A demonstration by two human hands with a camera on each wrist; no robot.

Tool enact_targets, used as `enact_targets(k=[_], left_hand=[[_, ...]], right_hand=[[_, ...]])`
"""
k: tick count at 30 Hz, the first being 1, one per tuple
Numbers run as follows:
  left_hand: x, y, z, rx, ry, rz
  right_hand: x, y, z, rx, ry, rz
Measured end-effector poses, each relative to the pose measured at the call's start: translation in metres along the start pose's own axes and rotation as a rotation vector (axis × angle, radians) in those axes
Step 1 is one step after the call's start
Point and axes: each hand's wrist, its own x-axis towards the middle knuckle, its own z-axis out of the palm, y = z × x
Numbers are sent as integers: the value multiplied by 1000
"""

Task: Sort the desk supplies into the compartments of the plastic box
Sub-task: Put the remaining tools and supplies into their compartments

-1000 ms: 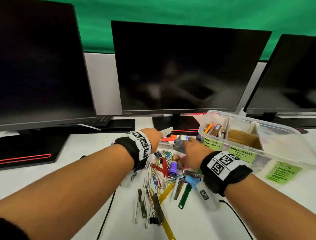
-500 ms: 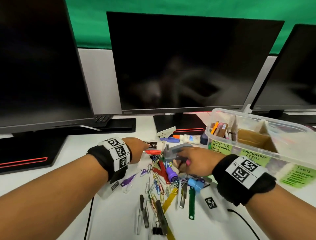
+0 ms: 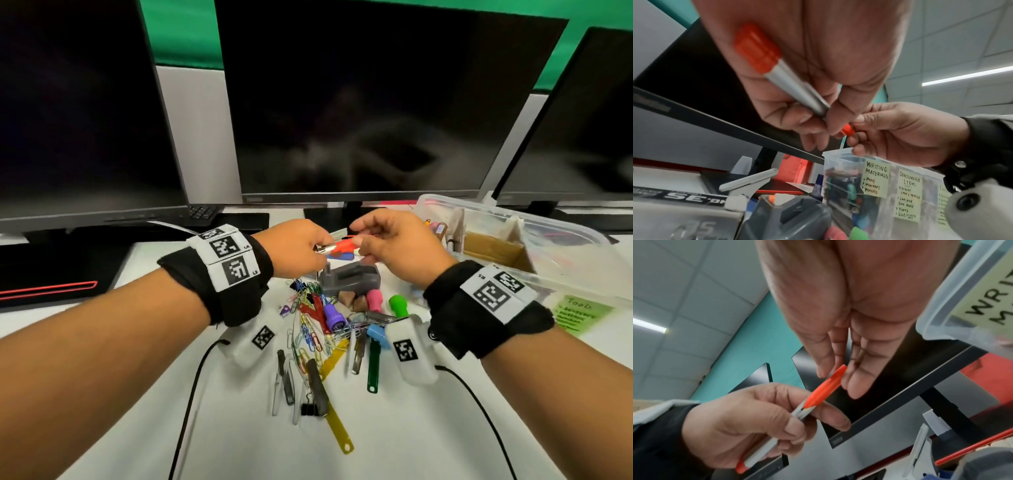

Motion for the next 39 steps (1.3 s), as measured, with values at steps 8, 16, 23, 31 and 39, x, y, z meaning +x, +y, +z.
enact_targets(k=[8, 16, 23, 31, 39], left_hand=[[-6, -12, 10, 50, 79, -30], [-12, -43, 21, 202, -65, -240], [-11, -42, 38, 314, -214, -257], [-5, -44, 41, 414, -252, -232], [0, -49, 18, 490, -132, -254]], right_hand=[[-18, -11, -52, -15, 311, -112], [-20, 20, -102, -508, 734, -12], [-19, 34, -61, -759, 343, -6], [-25, 11, -30, -734, 374, -270], [17, 24, 21, -915, -312, 65]])
